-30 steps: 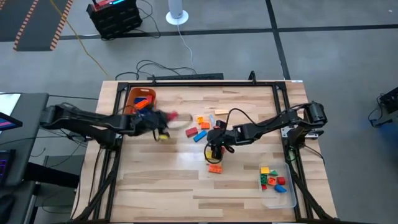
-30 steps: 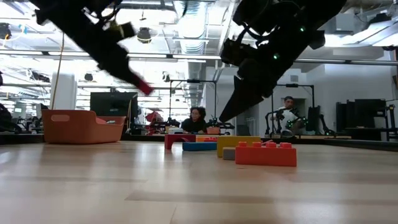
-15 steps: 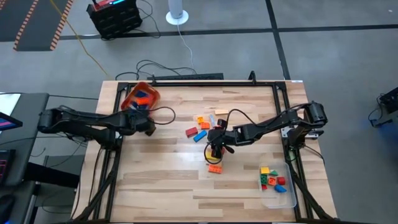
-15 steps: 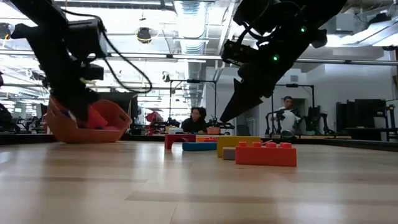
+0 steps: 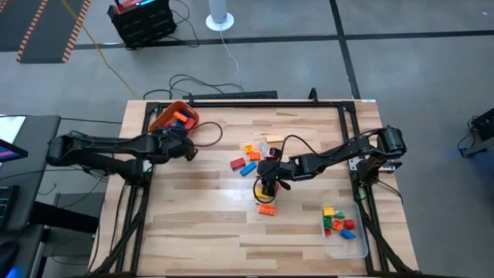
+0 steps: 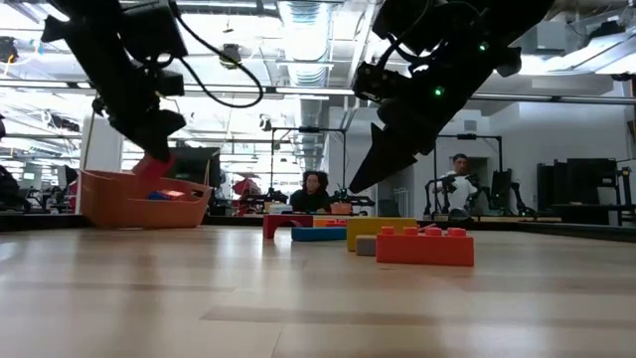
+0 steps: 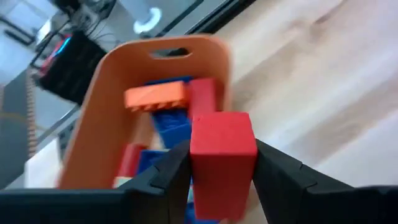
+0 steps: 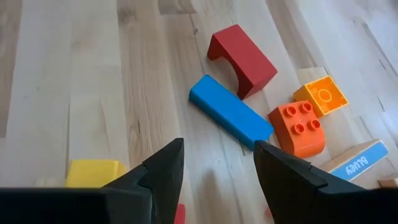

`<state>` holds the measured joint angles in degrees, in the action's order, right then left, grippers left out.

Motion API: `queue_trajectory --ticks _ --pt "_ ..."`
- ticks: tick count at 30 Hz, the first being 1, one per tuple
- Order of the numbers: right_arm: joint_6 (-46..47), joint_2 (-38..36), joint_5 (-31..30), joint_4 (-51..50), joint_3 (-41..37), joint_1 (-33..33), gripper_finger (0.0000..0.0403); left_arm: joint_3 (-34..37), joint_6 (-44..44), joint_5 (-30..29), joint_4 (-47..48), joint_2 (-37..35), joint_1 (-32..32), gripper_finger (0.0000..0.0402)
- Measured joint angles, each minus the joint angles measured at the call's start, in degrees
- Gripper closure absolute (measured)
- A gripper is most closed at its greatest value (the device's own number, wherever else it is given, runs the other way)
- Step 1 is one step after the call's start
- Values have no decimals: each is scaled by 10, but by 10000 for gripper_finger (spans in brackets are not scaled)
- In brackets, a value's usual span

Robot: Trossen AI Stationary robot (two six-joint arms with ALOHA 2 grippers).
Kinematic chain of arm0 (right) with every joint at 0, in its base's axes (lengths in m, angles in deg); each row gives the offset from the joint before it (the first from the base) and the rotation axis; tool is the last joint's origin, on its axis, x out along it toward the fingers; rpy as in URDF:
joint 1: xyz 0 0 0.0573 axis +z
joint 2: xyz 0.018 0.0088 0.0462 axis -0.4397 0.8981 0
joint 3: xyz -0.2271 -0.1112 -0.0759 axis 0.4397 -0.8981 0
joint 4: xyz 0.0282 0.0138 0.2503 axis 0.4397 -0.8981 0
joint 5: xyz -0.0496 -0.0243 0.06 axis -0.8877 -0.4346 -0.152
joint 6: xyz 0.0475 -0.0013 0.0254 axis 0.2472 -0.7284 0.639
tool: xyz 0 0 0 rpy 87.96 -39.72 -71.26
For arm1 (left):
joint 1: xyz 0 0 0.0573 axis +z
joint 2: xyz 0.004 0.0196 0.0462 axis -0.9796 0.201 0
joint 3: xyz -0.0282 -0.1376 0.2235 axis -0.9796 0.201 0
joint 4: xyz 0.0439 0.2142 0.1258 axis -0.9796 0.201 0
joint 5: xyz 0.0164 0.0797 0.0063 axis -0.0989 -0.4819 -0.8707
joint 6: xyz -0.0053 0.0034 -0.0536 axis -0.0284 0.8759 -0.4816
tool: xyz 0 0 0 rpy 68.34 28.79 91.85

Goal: Sort blocks by size
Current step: Put the large red wooden block into the orange bin, then adjust the orange bin

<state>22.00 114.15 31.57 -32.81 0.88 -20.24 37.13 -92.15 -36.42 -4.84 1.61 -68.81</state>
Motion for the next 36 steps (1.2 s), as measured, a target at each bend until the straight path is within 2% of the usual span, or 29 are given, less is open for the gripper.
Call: queue_trajectory --ticks 5,10,16,20,25,30,36 --pt "-8 0 0 24 0 5 180 0 19 1 37 8 68 265" --pt "-16 0 0 36 0 13 180 0 42 65 58 18 118 252" --pt "-17 0 0 39 0 13 180 0 65 170 65 30 121 189" --pt "-28 0 0 50 0 14 180 0 69 235 68 53 120 161" --pt "-45 0 2 68 0 17 180 0 68 275 34 85 121 153" --pt "-45 0 2 66 0 17 180 0 87 347 -41 107 120 153" --pt "-45 0 2 66 0 19 180 0 100 362 -87 110 120 153"
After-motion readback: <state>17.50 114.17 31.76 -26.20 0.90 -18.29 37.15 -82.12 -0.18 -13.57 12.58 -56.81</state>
